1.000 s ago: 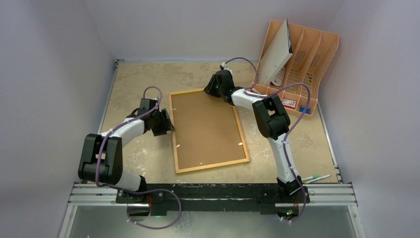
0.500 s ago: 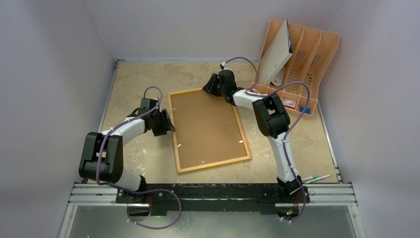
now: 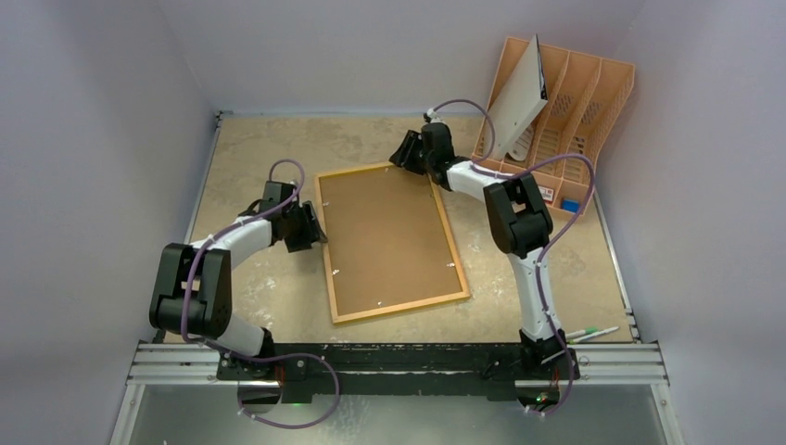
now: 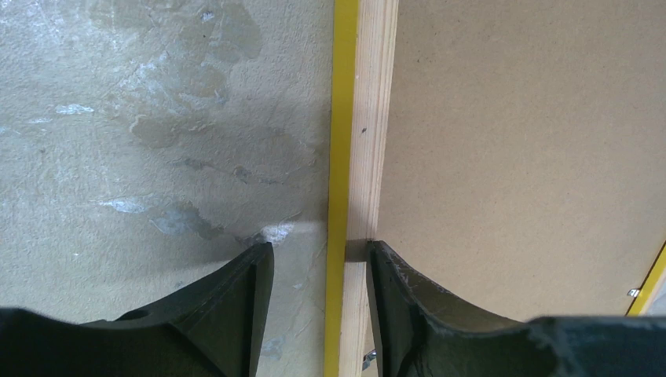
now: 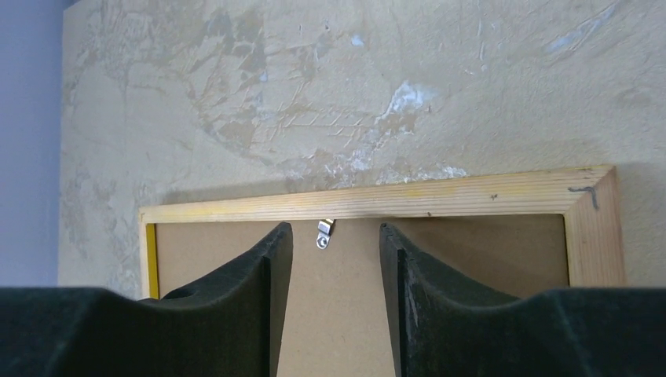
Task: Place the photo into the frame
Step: Install the photo frame at the center of the board.
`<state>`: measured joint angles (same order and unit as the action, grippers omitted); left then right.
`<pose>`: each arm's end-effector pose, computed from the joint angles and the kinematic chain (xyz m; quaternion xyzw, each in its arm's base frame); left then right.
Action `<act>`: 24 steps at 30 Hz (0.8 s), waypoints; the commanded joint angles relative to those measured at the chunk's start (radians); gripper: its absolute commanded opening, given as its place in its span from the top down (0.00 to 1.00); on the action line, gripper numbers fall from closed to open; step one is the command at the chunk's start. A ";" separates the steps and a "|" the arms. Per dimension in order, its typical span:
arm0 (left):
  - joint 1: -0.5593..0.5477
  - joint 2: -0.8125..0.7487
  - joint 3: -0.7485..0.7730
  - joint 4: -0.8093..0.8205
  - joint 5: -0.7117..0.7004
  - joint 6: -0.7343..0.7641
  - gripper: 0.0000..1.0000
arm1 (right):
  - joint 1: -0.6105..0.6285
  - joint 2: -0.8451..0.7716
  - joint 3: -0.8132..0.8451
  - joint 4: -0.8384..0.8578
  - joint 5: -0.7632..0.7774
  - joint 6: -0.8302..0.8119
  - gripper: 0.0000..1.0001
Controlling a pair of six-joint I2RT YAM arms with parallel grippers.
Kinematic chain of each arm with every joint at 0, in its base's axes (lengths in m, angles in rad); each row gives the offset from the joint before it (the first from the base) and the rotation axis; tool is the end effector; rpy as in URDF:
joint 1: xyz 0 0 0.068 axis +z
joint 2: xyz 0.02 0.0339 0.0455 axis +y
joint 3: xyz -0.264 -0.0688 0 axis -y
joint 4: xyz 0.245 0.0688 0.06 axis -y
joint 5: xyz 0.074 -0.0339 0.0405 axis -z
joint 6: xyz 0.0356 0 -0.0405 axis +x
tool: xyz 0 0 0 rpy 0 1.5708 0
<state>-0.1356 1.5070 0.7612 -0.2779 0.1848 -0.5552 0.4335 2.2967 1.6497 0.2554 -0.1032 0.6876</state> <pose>0.2771 -0.0444 0.1617 -0.1753 0.9429 -0.1747 0.2230 0.4776 0.2251 0.1694 0.0767 0.8270 0.3315 0.4475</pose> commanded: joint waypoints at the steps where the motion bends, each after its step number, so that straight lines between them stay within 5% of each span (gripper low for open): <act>1: 0.007 0.009 0.035 0.006 -0.025 0.021 0.51 | 0.007 0.038 0.041 0.014 -0.061 -0.020 0.54; 24: 0.008 0.074 0.079 -0.029 -0.051 0.026 0.63 | 0.036 0.135 0.070 0.128 -0.310 0.028 0.64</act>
<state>-0.1356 1.5578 0.8165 -0.3119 0.1829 -0.5552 0.4477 2.4355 1.7161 0.4408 -0.3088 0.7288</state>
